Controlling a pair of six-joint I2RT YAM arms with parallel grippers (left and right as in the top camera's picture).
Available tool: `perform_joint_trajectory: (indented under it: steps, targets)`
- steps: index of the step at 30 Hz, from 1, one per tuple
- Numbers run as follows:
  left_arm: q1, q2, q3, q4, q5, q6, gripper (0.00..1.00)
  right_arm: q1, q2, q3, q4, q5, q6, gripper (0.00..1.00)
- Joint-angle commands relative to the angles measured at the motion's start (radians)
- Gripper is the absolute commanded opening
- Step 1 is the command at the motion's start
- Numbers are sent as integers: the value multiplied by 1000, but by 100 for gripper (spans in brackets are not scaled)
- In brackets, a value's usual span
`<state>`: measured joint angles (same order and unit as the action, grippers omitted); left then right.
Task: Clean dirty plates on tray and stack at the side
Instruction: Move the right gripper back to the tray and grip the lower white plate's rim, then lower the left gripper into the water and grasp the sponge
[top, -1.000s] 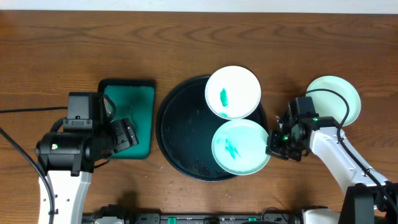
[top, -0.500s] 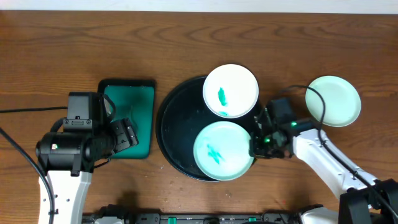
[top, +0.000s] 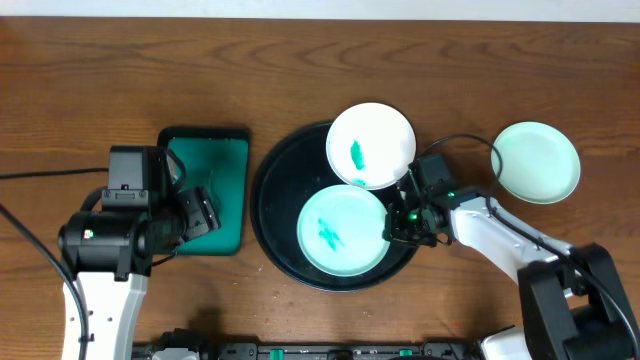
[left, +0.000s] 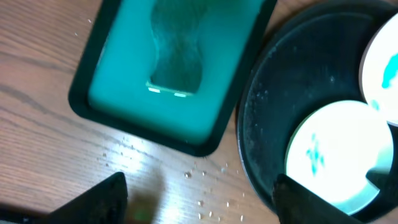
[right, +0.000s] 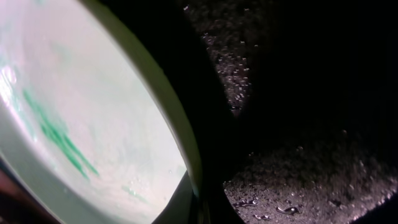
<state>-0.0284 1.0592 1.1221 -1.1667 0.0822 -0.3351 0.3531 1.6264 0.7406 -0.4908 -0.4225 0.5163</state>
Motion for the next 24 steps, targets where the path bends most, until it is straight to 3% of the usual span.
perform_joint_trajectory:
  steps: [1,7,12,15,21,24]
  targets:
    - [-2,50,-6,21,-66,12,65,24,59,-4,41,-36,6,1]
    - [-2,183,-6,69,-71,12,53,28,71,-4,65,-40,6,1]
    - [-2,302,-6,127,-71,8,55,28,71,-4,57,-49,5,1]
    - [-1,373,-6,160,-72,9,64,28,71,-4,56,-54,2,1]
    - [50,497,-6,254,-68,32,62,28,71,-4,53,-62,-3,1]
    - [101,533,-6,288,3,77,59,28,71,-4,53,-77,-9,1]
